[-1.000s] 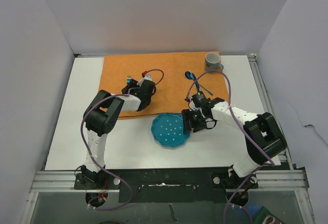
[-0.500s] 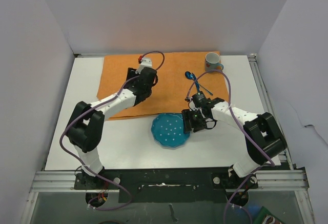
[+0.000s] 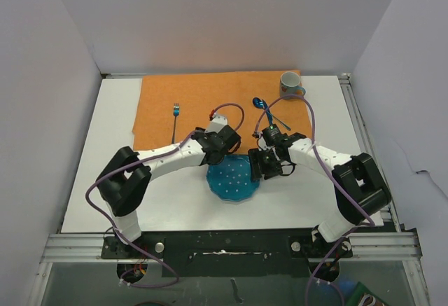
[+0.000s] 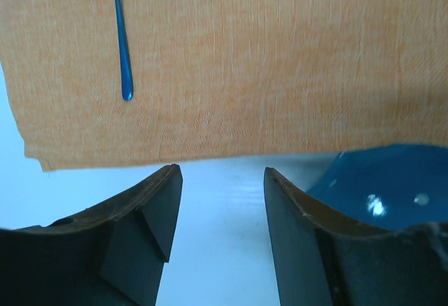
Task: Set the dinner table for one person
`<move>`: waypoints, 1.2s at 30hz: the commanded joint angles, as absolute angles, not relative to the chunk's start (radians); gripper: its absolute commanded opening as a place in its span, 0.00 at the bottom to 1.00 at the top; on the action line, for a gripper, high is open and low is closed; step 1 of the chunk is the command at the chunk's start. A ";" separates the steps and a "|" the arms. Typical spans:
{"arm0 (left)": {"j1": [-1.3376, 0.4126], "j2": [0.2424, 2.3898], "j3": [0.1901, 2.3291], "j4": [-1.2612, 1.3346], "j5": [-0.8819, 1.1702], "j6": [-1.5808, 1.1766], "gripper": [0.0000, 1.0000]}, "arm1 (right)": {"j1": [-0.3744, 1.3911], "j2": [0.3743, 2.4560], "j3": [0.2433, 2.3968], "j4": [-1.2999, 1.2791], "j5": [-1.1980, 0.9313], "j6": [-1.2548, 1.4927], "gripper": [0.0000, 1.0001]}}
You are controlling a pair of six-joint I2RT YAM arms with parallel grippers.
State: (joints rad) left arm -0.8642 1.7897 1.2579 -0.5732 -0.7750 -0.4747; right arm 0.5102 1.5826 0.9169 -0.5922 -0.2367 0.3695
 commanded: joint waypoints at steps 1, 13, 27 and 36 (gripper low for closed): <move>-0.921 1.749 1.254 -0.751 -0.756 -0.625 0.51 | 0.506 1.588 0.930 -0.553 -0.245 0.355 0.54; -0.987 1.763 1.197 -0.769 -0.542 -0.688 0.43 | 0.507 1.551 0.906 -0.569 -0.229 0.351 0.54; -1.020 1.762 1.092 -0.630 -0.430 -0.690 0.15 | 0.506 1.542 0.891 -0.557 -0.238 0.355 0.43; -1.028 1.746 1.079 -0.628 -0.410 -0.707 0.00 | 0.509 1.647 0.912 -0.529 -0.271 0.345 0.00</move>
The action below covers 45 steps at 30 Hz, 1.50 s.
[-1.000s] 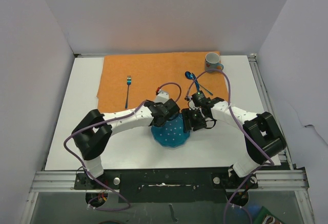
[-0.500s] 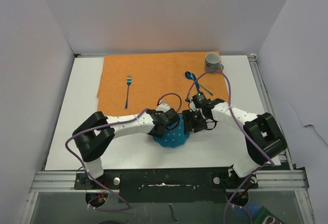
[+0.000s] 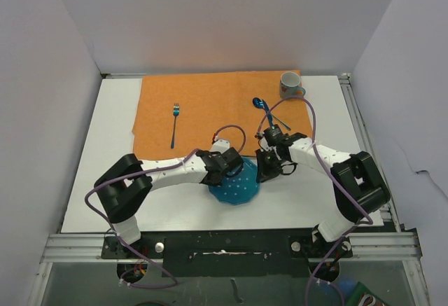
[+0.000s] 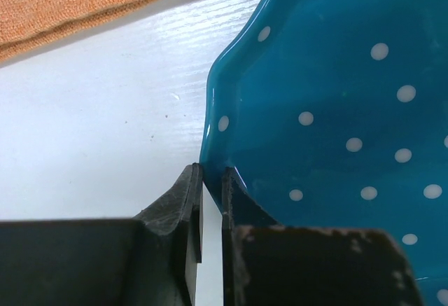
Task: Set the dinner table for one person
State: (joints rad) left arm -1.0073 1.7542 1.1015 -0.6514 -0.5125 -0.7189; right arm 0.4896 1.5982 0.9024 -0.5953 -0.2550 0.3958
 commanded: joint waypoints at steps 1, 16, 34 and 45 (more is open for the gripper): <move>-1.029 1.740 1.084 -0.629 -0.410 -0.708 0.00 | 0.511 1.645 0.916 -0.530 -0.270 0.345 0.00; -1.090 1.695 1.307 -0.731 -0.370 -0.658 0.00 | 0.524 1.505 1.133 -0.698 -0.323 0.288 0.00; -1.094 1.733 1.319 -0.746 -0.398 -0.661 0.00 | 0.522 1.585 1.259 -0.730 -0.311 0.249 0.00; -1.092 1.762 1.312 -0.759 -0.441 -0.673 0.00 | 0.501 1.691 1.472 -0.800 -0.276 0.175 0.00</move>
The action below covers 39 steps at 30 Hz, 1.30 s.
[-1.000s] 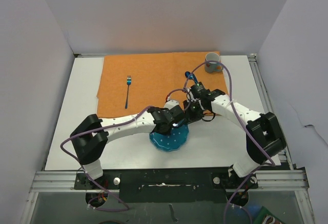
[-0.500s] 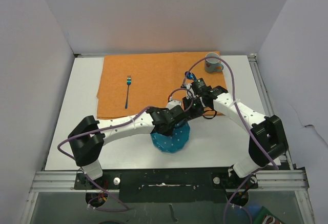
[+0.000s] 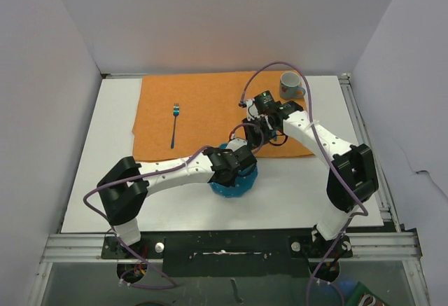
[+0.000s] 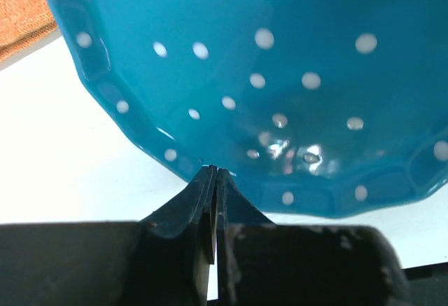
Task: Set the dinner table for one person
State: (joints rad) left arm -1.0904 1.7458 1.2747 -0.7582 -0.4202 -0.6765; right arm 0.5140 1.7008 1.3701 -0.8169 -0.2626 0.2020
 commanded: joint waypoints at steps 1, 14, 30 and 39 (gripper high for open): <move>-1.092 1.766 1.310 -0.761 -0.443 -0.675 0.00 | 0.498 1.699 1.484 -0.802 -0.275 0.170 0.00; -1.091 1.821 1.300 -0.757 -0.455 -0.679 0.00 | 0.399 1.799 1.591 -0.710 -0.326 0.140 0.00; -1.021 1.829 1.262 -0.721 -0.495 -0.673 0.00 | 0.271 2.115 1.903 -0.616 -0.544 0.033 0.00; -0.992 1.827 1.227 -0.693 -0.469 -0.664 0.00 | 0.277 2.173 1.870 -0.640 -0.533 0.056 0.31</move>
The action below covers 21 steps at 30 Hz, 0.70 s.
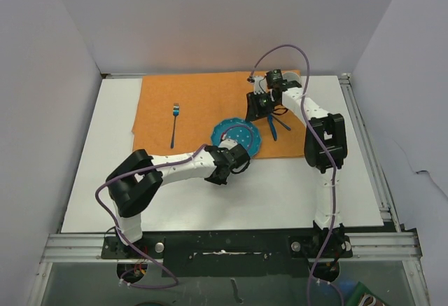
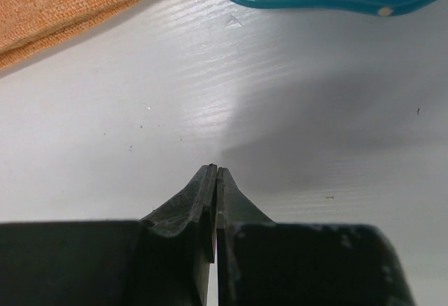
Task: Set the dinner table for one person
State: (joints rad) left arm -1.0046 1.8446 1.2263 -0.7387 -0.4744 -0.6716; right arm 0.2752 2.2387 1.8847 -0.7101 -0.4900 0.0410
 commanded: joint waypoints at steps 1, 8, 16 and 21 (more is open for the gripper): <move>-0.990 1.830 1.229 -0.693 -0.465 -0.662 0.00 | 0.281 2.156 1.841 -0.636 -0.528 0.048 0.38; -0.989 1.838 1.234 -0.668 -0.439 -0.662 0.00 | 0.306 2.014 1.728 -0.620 -0.488 0.064 0.51; -0.938 1.775 1.216 -0.568 -0.430 -0.638 0.00 | 0.357 1.843 1.560 -0.605 -0.391 0.144 0.52; -0.841 1.755 1.215 -0.489 -0.394 -0.560 0.00 | 0.399 1.766 1.461 -0.603 -0.323 0.179 0.52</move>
